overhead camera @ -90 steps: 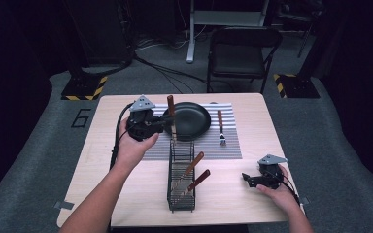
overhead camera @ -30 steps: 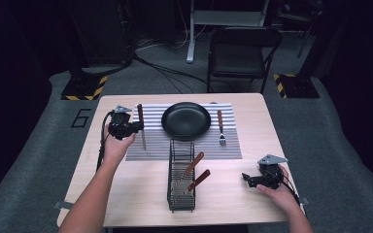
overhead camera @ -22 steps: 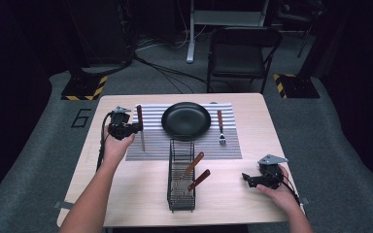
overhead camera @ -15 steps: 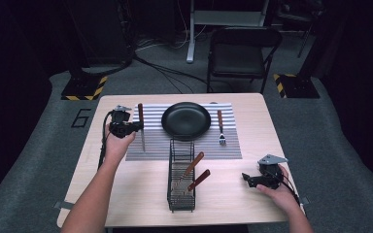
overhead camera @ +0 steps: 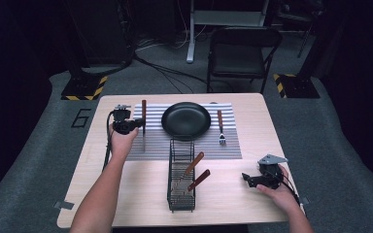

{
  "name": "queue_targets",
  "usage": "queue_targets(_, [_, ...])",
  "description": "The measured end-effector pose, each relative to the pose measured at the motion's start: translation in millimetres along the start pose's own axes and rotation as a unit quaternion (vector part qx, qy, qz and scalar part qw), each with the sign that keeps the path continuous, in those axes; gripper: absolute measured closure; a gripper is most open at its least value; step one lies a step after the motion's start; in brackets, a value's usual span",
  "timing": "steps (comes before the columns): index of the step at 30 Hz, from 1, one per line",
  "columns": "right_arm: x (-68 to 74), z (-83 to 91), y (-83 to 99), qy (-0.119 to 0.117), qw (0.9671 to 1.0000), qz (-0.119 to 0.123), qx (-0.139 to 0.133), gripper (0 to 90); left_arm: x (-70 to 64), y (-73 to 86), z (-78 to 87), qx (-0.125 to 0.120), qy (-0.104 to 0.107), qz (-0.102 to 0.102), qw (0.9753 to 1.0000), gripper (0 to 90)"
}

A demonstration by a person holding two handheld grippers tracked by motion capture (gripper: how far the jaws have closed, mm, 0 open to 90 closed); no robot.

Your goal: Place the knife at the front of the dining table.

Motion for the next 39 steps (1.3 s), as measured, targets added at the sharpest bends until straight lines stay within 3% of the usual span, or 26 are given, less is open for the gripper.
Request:
queue_targets(11, [0.0, -0.1, -0.1, -0.001, 1.0000, 0.001, 0.000, 9.8, 8.2, 3.7, -16.3, -0.002, -0.005, 0.038, 0.9993, 81.1])
queue_targets(18, [0.0, -0.1, -0.1, -0.001, 1.0000, 0.001, 0.000, 9.8, 10.7, 11.0, -28.6, 0.020, -0.013, 0.030, 0.9993, 81.1])
queue_targets(21, [0.0, -0.1, -0.1, -0.001, 1.0000, 0.001, 0.000, 9.8, 10.9, 10.8, -33.2, 0.018, -0.012, 0.043, 0.9988, 81.1])
queue_targets(31, [0.0, -0.2, -0.2, -0.001, 1.0000, 0.002, 0.000, 9.8, 14.2, 13.8, -45.4, 0.028, -0.025, 0.039, 0.9985, 81.2])
queue_targets(39, [0.0, -0.2, -0.2, -0.002, 1.0000, 0.002, 0.000, 9.8, 24.3, 16.4, -50.4, 0.023, -0.038, 0.065, 0.9969, 81.2])
Point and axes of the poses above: each handheld gripper's, and its own axes: z roughly backward along the jaws, y roughly out of its underside, x roughly to its left, the point moved 10 cm from there along -z, roughly forward along the jaws, and after that the axes turned 12 degrees about -z, right-handed, at the moved point
